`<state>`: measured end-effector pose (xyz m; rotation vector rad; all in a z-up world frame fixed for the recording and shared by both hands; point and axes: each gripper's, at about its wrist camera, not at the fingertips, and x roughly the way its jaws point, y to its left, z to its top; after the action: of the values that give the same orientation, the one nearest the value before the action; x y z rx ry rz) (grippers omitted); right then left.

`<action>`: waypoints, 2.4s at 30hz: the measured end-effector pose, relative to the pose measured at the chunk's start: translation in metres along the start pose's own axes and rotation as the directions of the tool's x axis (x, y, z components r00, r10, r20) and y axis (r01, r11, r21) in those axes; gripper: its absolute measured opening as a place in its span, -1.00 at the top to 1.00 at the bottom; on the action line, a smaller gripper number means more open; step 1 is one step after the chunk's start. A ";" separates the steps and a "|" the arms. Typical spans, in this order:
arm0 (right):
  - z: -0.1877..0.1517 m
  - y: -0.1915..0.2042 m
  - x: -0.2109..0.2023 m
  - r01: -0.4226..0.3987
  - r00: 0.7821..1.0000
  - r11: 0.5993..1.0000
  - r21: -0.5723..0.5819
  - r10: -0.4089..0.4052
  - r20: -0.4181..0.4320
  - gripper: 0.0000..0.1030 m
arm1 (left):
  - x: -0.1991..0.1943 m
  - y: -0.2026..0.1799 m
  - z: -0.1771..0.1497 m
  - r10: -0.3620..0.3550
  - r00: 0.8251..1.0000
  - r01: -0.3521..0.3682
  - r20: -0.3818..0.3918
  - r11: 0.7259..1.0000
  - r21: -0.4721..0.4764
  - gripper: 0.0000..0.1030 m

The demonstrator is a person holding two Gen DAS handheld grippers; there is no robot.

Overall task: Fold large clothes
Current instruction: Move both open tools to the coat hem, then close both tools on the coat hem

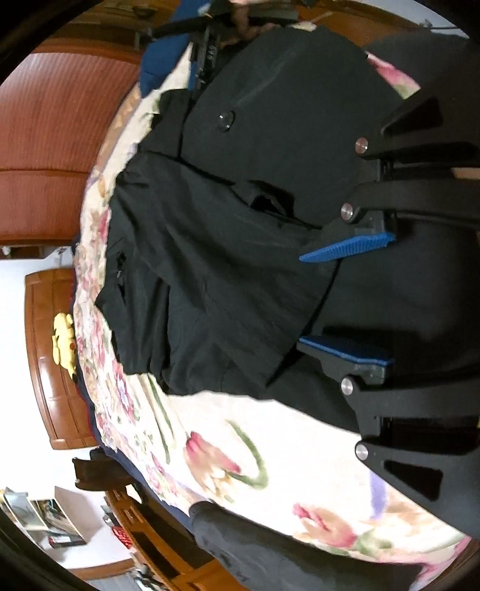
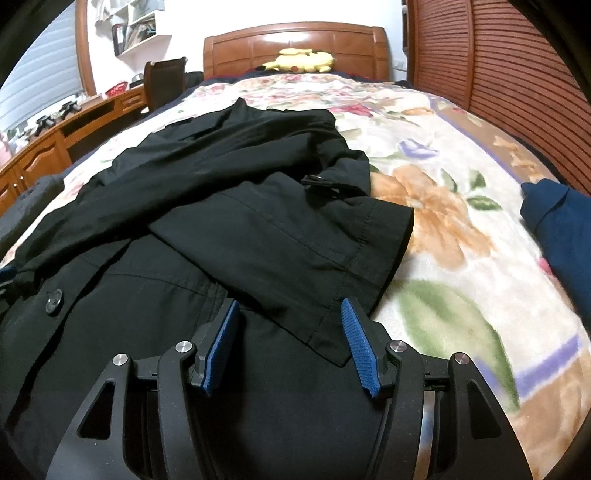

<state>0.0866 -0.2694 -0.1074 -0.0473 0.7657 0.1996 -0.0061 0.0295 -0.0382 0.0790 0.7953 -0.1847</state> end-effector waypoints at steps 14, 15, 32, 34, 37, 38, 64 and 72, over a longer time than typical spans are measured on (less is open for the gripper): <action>-0.001 0.016 -0.008 0.068 0.997 0.994 -0.086 -0.071 -0.033 -0.13 | -0.032 0.044 -0.027 0.100 0.993 -0.097 0.058 0.994 -0.050 0.00; -0.004 0.017 -0.014 0.062 0.997 0.993 -0.099 -0.066 -0.035 -0.13 | -0.031 0.047 -0.030 0.104 0.993 -0.101 0.054 0.993 -0.053 0.00; -0.053 -0.001 -0.082 0.013 0.994 0.994 -0.109 -0.025 -0.103 -0.44 | -0.023 0.053 -0.048 0.094 0.995 -0.092 0.028 0.994 -0.057 0.00; -0.057 0.004 -0.084 -0.004 0.994 0.993 -0.115 -0.008 -0.105 -0.44 | -0.023 0.054 -0.049 0.091 0.995 -0.089 0.032 0.994 -0.062 0.00; -0.063 0.010 -0.082 -0.006 0.993 0.992 -0.128 -0.008 -0.114 -0.44 | -0.026 0.054 -0.053 0.084 0.995 -0.081 0.043 0.994 -0.075 0.00; -0.064 0.009 -0.081 -0.011 0.993 0.993 -0.122 -0.003 -0.114 -0.42 | -0.027 0.053 -0.054 0.076 0.996 -0.072 0.047 0.994 -0.076 0.00; -0.052 0.022 -0.125 -0.050 0.999 0.992 -0.112 0.048 -0.023 0.88 | -0.100 0.025 -0.047 -0.046 0.969 0.057 0.241 0.997 -0.041 0.99; -0.025 0.022 -0.182 -0.059 0.989 0.991 -0.123 0.075 0.126 0.89 | -0.148 0.014 -0.039 -0.072 0.941 0.074 0.332 0.997 0.007 0.99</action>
<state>-0.0629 -0.2799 0.0007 -0.1209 0.6251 0.3097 -0.1322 0.0683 0.0409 0.0117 0.4616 -0.2583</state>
